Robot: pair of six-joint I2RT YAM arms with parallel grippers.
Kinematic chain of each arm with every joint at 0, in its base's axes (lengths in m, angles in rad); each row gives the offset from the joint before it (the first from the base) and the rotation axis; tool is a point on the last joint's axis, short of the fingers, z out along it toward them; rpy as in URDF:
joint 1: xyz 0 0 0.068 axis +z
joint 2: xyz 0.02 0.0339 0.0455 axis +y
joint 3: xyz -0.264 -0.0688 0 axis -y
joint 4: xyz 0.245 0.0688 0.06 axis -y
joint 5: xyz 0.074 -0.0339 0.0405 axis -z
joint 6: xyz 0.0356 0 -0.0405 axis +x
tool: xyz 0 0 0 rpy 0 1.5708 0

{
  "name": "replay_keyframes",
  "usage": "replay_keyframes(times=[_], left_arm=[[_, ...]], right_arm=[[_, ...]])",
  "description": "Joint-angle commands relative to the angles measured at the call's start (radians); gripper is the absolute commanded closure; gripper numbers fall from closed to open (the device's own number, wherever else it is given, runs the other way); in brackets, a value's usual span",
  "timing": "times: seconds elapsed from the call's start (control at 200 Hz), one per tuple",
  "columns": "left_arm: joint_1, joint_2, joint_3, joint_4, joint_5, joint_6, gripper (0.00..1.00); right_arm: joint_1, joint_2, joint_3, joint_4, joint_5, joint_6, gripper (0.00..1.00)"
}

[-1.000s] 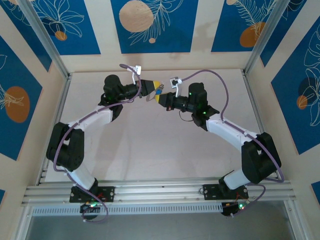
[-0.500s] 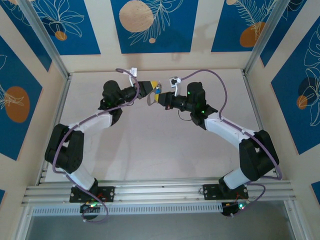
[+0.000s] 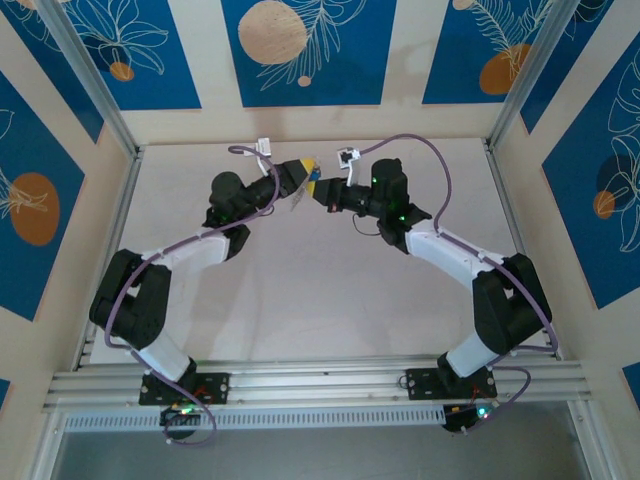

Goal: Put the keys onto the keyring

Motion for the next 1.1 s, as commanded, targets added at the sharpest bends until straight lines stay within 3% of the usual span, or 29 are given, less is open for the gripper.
replay_keyframes(times=[0.0,0.15,0.43,0.65,0.805,1.095], left_arm=[[-0.021,-0.025,0.008,0.096,-0.028,-0.015,1.0],[-0.027,-0.015,0.012,0.093,-0.031,-0.01,1.0],[-0.029,0.012,0.019,0.09,-0.037,0.008,1.0],[-0.028,0.062,0.053,0.097,-0.051,0.025,1.0],[-0.03,0.107,0.082,0.122,-0.058,0.024,1.0],[-0.022,0.178,0.147,0.117,-0.023,0.025,1.0]], right_arm=[[0.025,0.025,0.058,0.015,-0.091,0.005,1.0],[0.04,0.04,0.118,-0.082,-0.172,-0.062,1.0],[0.001,0.055,0.087,-0.041,-0.222,-0.005,1.0],[0.0,0.07,0.118,-0.143,-0.371,-0.077,1.0],[-0.02,0.078,0.115,-0.153,-0.374,-0.066,1.0],[-0.086,0.095,0.09,-0.109,-0.376,0.058,0.65]])
